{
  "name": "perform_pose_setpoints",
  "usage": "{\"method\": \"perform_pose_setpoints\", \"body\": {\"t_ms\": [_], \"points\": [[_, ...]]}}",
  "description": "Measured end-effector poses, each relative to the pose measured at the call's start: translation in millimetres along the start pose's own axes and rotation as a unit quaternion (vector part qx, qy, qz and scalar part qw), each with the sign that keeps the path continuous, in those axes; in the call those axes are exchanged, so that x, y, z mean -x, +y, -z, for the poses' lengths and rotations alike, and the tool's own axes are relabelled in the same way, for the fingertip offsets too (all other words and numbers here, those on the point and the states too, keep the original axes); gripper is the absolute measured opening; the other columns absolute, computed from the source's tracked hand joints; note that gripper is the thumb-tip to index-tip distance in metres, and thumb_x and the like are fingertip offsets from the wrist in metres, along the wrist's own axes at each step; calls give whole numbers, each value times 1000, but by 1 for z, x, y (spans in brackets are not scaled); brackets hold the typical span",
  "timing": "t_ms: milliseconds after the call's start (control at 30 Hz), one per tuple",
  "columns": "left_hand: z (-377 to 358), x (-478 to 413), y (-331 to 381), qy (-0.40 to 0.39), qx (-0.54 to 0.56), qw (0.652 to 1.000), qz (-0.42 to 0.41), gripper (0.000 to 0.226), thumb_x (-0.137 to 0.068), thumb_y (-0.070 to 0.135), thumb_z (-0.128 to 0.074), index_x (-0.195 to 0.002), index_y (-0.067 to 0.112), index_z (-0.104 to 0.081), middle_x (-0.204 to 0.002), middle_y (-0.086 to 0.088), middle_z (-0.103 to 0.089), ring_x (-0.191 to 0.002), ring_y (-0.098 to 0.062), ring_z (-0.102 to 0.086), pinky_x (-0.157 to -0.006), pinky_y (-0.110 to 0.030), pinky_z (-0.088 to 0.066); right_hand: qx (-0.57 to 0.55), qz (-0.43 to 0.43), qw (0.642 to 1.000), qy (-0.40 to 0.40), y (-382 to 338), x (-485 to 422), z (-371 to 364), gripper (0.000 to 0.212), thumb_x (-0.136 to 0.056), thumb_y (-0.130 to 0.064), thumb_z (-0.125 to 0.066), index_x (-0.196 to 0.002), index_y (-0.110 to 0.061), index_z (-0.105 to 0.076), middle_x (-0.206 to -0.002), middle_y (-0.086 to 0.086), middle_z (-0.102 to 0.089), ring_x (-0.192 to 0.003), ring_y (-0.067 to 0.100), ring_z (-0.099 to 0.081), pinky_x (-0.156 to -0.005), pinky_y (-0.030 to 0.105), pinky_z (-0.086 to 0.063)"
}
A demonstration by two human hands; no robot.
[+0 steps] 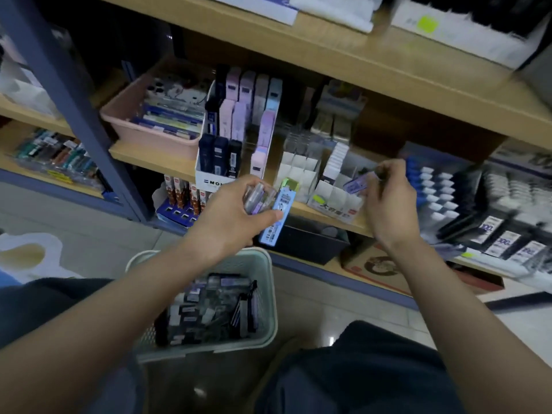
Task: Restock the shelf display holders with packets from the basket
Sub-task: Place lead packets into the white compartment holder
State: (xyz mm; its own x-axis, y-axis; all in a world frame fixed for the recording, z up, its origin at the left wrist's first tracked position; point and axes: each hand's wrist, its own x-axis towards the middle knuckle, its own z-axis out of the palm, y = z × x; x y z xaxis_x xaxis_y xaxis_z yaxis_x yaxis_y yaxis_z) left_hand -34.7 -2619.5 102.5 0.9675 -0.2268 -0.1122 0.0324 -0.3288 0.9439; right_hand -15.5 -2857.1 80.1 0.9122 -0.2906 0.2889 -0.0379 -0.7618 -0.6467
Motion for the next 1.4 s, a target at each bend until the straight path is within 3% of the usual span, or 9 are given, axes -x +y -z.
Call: {"method": "perform_pose_setpoints", "body": {"t_ms": [100, 267, 533, 867, 967, 1033, 1200, 1300, 1400], "points": [[-5, -11, 5, -8, -6, 1000, 3, 16, -84, 18, -68, -93, 20, -56, -68, 4, -54, -42, 4, -52, -36, -12, -37, 41, -3, 999, 8, 12, -12, -1, 14, -99, -18, -40, -108, -9, -46, -102, 10, -57, -89, 25, -56, -69, 30, -37], [-19, -25, 1, -7, 10, 1000, 16, 16, -83, 15, -68, -92, 21, -56, -64, 4, -53, -39, 2, -49, -36, -13, -36, 144, 24, 989, 29, 17, -32, -1, 24, -98, -17, -43, -116, -4, -51, -120, 16, -49, -99, 35, -52, -81, 43, -43], [-40, -41, 1, -38, 32, 998, 25, 15, -83, 14, -68, -92, 19, -56, -65, 8, -55, -42, 4, -53, -40, -14, -40, 247, 13, 969, 6, 37, -55, -8, 24, -94, -17, -52, -117, -13, -50, -112, 11, -63, -97, 34, -60, -69, 39, -47], [-53, -51, -1, -47, 56, 996, 43, 19, -83, 15, -68, -99, 16, -58, -66, 7, -55, -44, 3, -53, -45, -18, -45, 289, 28, 957, 17, 38, -62, -13, 26, -90, -10, -53, -116, -10, -54, -120, 10, -50, -103, 30, -55, -67, 36, -43], [-54, -52, -3, -43, 54, 997, 45, 18, -83, 16, -68, -98, 16, -58, -68, 6, -57, -46, 2, -53, -46, -20, -45, 184, 57, 981, 11, 16, -55, -14, 16, -95, -17, -49, -107, -12, -58, -110, 7, -56, -95, 24, -57, -66, 32, -42], [-53, -54, -4, -35, 53, 997, 46, 17, -83, 15, -68, -97, 17, -58, -68, 5, -57, -46, 2, -53, -45, -19, -45, 41, 29, 997, -63, -4, -44, -14, 22, -99, -27, -44, -97, -13, -62, -93, 3, -62, -81, 16, -60, -69, 32, -47], [-51, -57, -7, -17, 49, 998, 41, 19, -83, 15, -69, -98, 14, -58, -68, 0, -57, -46, -3, -51, -42, -18, -44, -142, -48, 940, -306, -35, -16, -10, 22, -92, -26, -56, -97, -6, -63, -81, 7, -64, -60, 4, -59, -56, 17, -50], [-51, -57, -8, -3, 60, 997, 45, 17, -82, 16, -69, -95, 15, -58, -75, -2, -61, -51, -8, -53, -45, -22, -46, -206, -74, 936, -275, -37, -17, -6, 13, -91, -15, -58, -96, -3, -60, -79, 12, -61, -58, 10, -58, -53, 16, -52], [-49, -56, -8, 11, 90, 994, 57, 16, -83, 16, -68, -94, 19, -58, -81, -2, -62, -50, -5, -53, -45, -21, -48, -171, -80, 974, -125, -22, -28, -1, 6, -95, -18, -54, -93, -14, -57, -75, 2, -61, -61, 12, -61, -60, 27, -56]]}}
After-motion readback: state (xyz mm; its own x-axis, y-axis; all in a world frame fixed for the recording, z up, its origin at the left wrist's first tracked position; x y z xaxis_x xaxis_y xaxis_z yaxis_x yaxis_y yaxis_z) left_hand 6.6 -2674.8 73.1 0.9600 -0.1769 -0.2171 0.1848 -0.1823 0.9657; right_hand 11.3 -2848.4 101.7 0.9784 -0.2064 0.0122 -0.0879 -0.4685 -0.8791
